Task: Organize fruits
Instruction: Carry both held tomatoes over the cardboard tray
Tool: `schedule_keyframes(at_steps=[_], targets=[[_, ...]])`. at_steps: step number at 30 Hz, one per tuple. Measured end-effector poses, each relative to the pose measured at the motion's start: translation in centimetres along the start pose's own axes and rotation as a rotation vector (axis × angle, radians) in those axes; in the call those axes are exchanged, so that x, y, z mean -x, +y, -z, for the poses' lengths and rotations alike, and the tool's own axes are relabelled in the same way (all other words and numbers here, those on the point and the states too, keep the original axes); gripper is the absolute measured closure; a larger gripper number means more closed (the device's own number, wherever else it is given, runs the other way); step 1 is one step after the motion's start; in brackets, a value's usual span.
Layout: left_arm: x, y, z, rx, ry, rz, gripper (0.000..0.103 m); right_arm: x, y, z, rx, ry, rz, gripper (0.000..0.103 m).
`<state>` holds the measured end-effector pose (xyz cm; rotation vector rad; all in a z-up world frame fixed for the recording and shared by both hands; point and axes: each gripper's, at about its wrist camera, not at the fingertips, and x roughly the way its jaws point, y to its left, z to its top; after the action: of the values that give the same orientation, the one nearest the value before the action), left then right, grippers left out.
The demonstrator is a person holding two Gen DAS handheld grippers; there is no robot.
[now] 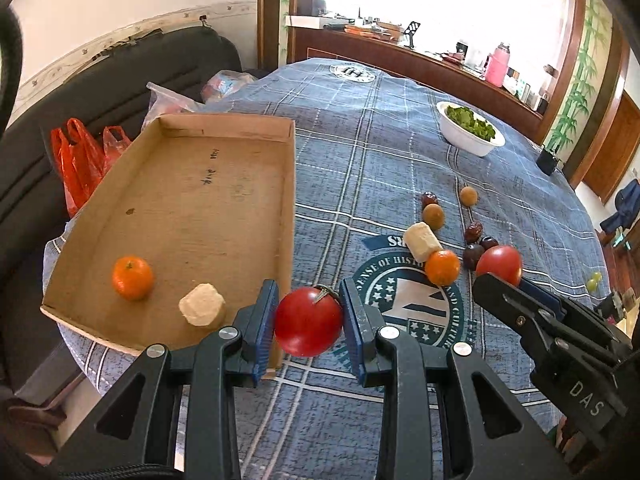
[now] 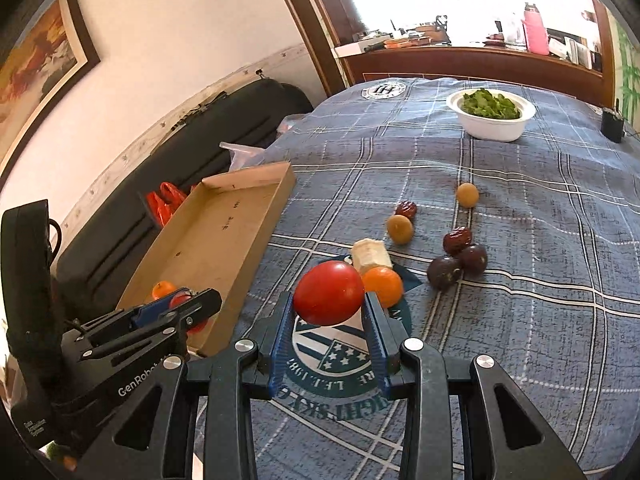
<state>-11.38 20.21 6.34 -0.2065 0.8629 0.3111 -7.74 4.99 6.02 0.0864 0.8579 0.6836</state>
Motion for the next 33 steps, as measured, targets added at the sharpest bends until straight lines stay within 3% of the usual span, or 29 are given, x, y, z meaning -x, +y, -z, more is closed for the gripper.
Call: schedule_keyframes(at_steps=[33], targets=[[-0.8, 5.8, -1.0, 0.096, 0.002, -0.052, 0.074, -3.8, 4.6, -0.1, 0.084, 0.079, -0.072, 0.068]])
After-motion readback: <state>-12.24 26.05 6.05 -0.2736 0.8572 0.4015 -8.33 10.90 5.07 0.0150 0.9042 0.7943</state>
